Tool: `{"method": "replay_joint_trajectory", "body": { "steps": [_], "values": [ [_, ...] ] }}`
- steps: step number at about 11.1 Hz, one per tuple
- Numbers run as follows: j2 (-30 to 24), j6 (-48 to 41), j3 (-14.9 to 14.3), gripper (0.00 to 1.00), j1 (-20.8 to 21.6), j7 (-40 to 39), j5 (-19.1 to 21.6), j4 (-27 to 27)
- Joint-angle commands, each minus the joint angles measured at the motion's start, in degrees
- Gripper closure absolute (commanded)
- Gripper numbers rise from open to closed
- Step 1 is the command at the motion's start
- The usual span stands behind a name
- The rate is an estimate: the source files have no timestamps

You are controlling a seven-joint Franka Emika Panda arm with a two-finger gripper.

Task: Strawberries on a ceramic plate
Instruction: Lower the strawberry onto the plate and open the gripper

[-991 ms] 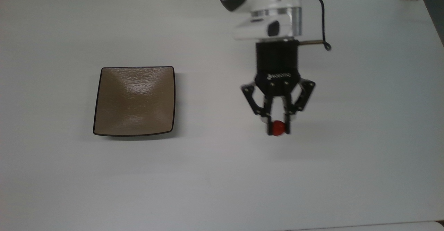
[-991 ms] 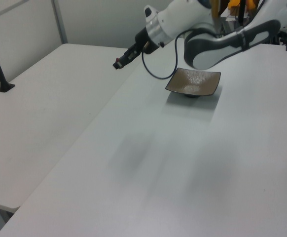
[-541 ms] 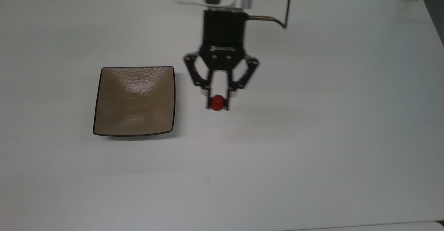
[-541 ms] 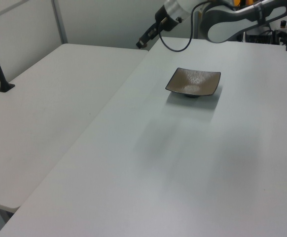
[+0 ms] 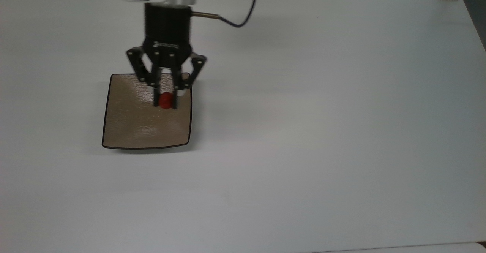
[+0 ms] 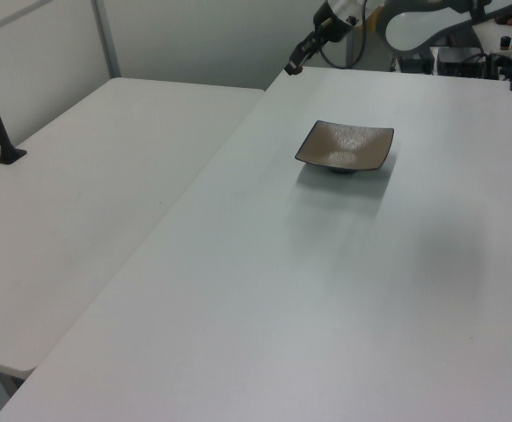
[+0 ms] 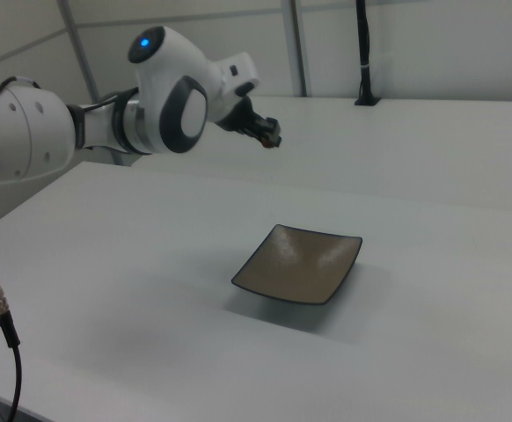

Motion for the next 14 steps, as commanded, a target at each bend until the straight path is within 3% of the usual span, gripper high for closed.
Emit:
{"method": "replay_joint_trajectory", "body": {
  "steps": [1, 8, 11, 14],
  "values": [
    [-2.34, -0.79, 0.7, 0.69, -4.08, -15.61, 11.77, -5.69],
    [-2.43, -0.88, 0.52, 0.69, -9.62, -55.43, 40.26, -15.09],
    [-0.76, -0.88, 0.52, 0.69, -11.2, -71.07, 53.44, -16.77],
    [2.13, -0.71, 0.52, 0.68, -11.3, -85.41, 64.08, -17.74]
  ]
}}
